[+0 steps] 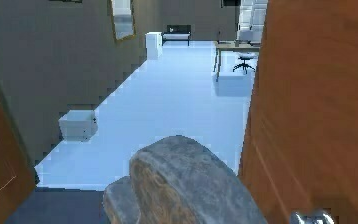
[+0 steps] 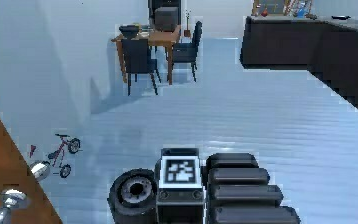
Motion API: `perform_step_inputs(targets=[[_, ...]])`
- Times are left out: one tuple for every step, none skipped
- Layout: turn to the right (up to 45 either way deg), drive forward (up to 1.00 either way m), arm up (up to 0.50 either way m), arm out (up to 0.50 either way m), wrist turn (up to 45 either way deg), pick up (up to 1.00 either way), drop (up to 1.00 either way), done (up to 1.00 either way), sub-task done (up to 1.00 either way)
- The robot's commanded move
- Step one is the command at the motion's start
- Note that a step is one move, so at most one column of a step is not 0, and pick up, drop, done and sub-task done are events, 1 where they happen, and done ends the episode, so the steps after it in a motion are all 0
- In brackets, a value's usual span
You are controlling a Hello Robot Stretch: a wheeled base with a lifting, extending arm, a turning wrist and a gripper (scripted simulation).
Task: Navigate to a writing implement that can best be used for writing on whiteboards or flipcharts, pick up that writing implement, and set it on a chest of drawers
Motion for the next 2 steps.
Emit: perform_step_inputs(targets=[[0.0,1.0,0.0,0.0,0.0,0.0,0.0,0.0,0.0],[0.0,1.0,0.0,0.0,0.0,0.0,0.0,0.0,0.0]])
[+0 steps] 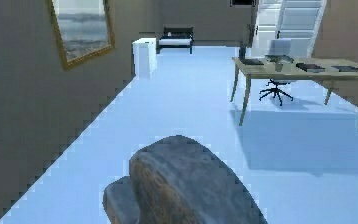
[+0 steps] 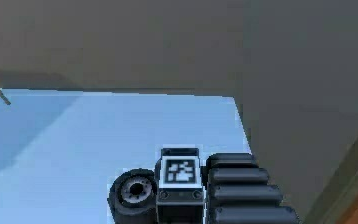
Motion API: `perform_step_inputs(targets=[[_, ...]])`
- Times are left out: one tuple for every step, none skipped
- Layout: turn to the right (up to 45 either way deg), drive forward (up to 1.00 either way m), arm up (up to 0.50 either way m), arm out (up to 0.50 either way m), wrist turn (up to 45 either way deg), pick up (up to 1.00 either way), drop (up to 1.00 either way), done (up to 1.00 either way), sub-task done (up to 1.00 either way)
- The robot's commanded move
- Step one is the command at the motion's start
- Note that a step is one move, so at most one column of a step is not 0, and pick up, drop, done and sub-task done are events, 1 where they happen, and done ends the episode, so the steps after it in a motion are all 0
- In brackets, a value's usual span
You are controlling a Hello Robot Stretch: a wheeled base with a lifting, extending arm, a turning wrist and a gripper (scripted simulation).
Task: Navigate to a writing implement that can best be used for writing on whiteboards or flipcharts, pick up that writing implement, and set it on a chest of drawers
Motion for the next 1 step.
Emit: perform_step_inputs(targets=[[0.0,1.0,0.0,0.0,0.0,0.0,0.0,0.0,0.0]])
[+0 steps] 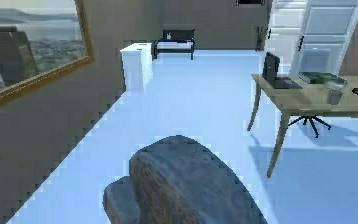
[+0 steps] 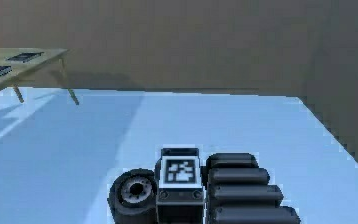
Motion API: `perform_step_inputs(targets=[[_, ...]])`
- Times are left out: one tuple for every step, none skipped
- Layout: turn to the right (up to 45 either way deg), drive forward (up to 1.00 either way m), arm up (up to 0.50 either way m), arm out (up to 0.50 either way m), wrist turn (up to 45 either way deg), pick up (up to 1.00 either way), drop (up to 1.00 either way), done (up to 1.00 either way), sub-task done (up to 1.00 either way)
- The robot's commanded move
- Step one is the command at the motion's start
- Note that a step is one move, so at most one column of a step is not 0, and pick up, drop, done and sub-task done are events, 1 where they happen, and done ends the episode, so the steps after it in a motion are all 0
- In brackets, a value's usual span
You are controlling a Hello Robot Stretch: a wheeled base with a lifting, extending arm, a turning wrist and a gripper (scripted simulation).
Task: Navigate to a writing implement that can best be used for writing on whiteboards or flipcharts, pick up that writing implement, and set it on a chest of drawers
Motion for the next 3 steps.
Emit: perform_step_inputs(targets=[[0.0,1.0,0.0,0.0,0.0,0.0,0.0,0.0,0.0],[0.0,1.0,0.0,0.0,0.0,0.0,0.0,0.0,0.0],[-3.0,0.0,0.0,0.0,0.0,0.0,0.0,0.0,0.0]])
